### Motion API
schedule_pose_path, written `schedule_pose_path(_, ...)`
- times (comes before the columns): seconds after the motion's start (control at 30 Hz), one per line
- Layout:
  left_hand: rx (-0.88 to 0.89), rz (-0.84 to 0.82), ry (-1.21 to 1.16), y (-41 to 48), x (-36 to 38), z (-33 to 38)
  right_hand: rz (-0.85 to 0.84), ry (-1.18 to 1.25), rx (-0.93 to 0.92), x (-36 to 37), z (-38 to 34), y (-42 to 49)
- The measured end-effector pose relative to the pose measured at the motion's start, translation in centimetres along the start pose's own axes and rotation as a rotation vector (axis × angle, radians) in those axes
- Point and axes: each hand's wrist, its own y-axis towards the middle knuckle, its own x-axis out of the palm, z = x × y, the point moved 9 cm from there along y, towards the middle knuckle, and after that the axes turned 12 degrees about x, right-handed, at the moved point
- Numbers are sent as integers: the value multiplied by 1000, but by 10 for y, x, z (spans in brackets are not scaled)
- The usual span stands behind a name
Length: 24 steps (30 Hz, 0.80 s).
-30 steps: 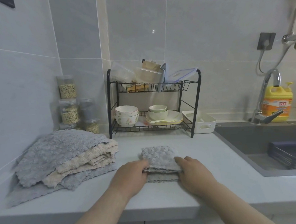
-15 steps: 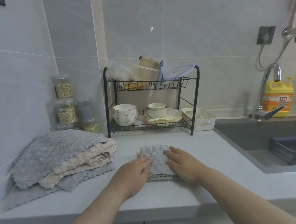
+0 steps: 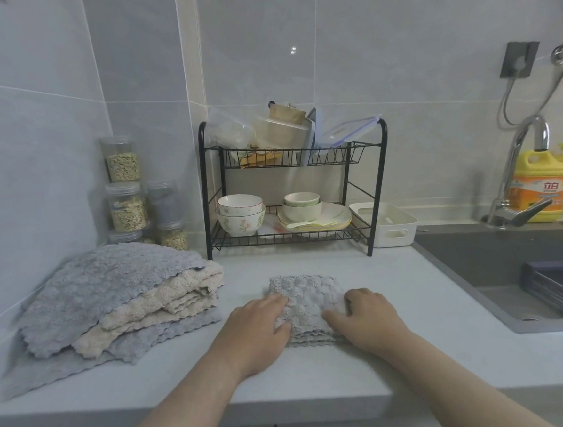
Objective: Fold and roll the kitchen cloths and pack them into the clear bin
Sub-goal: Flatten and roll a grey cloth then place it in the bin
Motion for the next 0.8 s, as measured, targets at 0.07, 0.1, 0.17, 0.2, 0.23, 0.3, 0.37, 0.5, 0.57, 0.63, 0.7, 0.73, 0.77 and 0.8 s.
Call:
schedule_pose_path(0.07,-68,85,-184,-4,-7,-7,-51,254,-63,0,-8,-1)
schedule_pose_path(0.1,-122,166,-342,-6,-12,-12,-94,394,-84,-3,-10,-3)
schedule_pose_path(0.17,-186,348,-625,-5,-28,-21,-207,678,-105,-7,-10,-5)
schedule_pose_path(0.2,-174,370,-657,2,-35,-21,-271,809,-81,-7,-8,-6)
schedule_pose_path(0.23,-150,322,-656,10,-38,-16,-325,911,-49,-4,-4,-5)
schedule_pose_path(0.3,-155,135,-719,29,-29,-6,-408,1057,-16,2,2,-2)
schedule_pose_path(0.37,-180,6,-819,38,-14,3,-446,1131,2,4,8,3)
schedule_pose_path(0.5,-318,116,-1080,32,7,-6,-387,1341,139,7,29,17)
schedule_pose_path(0.57,-358,254,-1226,28,7,-15,-364,1291,143,8,28,19)
schedule_pose_path(0.63,-373,344,-1294,25,7,-20,-382,1186,101,11,18,16)
schedule_pose_path(0.7,-350,361,-1286,24,6,-18,-390,1106,43,11,8,12)
schedule_pose_path(0.73,-331,352,-1279,25,7,-15,-374,1085,30,11,7,12)
schedule_pose_path(0.77,-317,338,-1280,25,8,-14,-359,1085,27,9,7,11)
schedule_pose_path(0.8,-314,328,-1291,24,8,-12,-355,1109,28,7,8,10)
